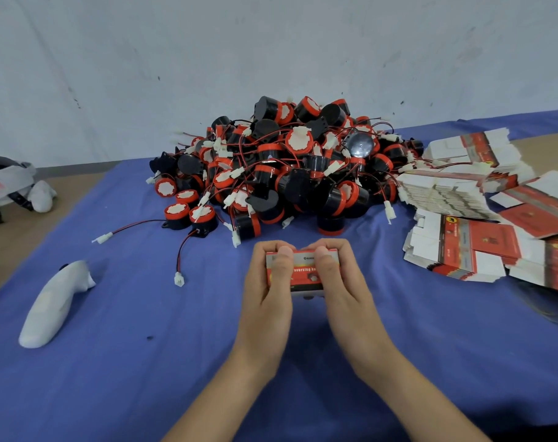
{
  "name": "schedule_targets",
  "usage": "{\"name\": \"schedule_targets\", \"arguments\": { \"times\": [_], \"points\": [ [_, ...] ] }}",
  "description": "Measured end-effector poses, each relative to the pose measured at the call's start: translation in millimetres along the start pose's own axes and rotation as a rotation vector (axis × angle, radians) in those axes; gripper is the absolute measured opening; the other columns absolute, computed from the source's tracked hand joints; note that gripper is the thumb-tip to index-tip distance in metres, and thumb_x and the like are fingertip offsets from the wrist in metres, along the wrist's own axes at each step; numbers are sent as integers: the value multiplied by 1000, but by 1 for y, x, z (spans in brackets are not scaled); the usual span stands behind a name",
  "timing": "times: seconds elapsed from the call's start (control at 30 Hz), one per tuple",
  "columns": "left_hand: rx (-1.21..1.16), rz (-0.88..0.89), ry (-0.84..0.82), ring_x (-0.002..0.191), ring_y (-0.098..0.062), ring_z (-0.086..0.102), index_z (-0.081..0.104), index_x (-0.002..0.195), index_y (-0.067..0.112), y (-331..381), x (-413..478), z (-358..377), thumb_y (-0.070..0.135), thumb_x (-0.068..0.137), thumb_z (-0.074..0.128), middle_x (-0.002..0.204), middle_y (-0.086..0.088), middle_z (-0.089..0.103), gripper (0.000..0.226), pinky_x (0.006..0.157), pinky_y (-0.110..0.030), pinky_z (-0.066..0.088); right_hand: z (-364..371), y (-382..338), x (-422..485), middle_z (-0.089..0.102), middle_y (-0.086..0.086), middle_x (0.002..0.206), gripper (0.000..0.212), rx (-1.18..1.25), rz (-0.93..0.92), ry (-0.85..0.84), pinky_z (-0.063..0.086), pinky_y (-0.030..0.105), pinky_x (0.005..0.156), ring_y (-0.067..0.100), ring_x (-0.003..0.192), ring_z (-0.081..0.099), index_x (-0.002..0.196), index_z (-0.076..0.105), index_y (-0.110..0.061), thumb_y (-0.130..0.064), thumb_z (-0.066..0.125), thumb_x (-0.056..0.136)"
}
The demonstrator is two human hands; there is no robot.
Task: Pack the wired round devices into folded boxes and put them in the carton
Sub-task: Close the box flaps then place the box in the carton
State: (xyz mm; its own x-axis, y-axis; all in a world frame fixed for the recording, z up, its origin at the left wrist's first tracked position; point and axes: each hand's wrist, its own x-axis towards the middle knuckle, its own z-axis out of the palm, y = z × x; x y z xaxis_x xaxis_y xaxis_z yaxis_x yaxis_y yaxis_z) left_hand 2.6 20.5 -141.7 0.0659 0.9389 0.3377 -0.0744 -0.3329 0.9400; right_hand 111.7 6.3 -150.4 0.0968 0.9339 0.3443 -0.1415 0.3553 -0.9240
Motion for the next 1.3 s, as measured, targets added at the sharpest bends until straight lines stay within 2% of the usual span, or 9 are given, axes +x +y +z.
{"name": "schedule_targets", "arguments": {
  "times": [0.17,0.37,0.63,0.77,0.87,0.97,1.13,1.23,1.3],
  "points": [
    [62,55,76,68,0,62,55,93,13,2,3,7,19,106,44,77,10,63,18,58,-12,48,2,2,2,63,-6,88,21,-1,-12,41,54,26,74,10,81,61,97,56,-23,-32,41,109],
    [91,47,71,70,0,62,54,93,12,2,6,11,20,106,44,80,7,64,19,60,-14,49,-4,3,6,64,-8,84,23,-18,-10,69,52,17,68,4,77,62,92,57,-25,-30,42,109],
    [135,97,54,78,-3,64,56,95,25,0,7,17,43,103,37,88,8,66,27,68,-16,50,-8,3,11,71,-1,95,30,76,44,126,57,28,84,11,91,68,92,66,-30,-47,45,103],
    [361,341,2,95,-14,62,54,103,28,0,14,2,41,105,36,100,11,60,23,73,-25,53,-4,-1,15,75,2,101,31,317,307,58,59,36,75,19,94,73,103,72,-31,-55,60,88],
    [633,514,-92,112,-16,54,51,107,29,0,18,-10,36,104,36,117,17,50,17,82,-24,48,-6,0,17,74,9,105,33,412,395,2,59,36,68,21,93,74,118,66,-20,-43,62,95],
    [506,374,-122,123,-10,48,49,114,33,1,16,-9,33,99,41,130,14,43,18,89,-13,44,-10,4,16,76,-1,103,31,380,299,58,60,31,74,18,96,75,118,66,-30,-35,65,87],
    [122,-87,-122,107,6,59,39,134,44,3,7,4,39,97,48,126,14,54,38,78,-5,47,-10,8,13,73,-15,109,57,186,180,94,55,37,98,13,108,71,139,48,-45,-41,63,84],
    [103,-163,-80,100,17,57,38,136,45,2,7,8,44,100,50,121,22,56,38,75,0,44,-10,9,14,71,-15,110,44,79,110,119,58,30,90,8,103,70,129,56,-44,-38,62,85],
    [119,-168,-74,100,10,61,46,130,39,0,8,7,47,100,49,119,18,62,31,79,-11,49,-10,10,13,69,-12,111,30,33,74,139,56,19,81,4,99,68,123,58,-43,-33,61,95]
  ]
}}
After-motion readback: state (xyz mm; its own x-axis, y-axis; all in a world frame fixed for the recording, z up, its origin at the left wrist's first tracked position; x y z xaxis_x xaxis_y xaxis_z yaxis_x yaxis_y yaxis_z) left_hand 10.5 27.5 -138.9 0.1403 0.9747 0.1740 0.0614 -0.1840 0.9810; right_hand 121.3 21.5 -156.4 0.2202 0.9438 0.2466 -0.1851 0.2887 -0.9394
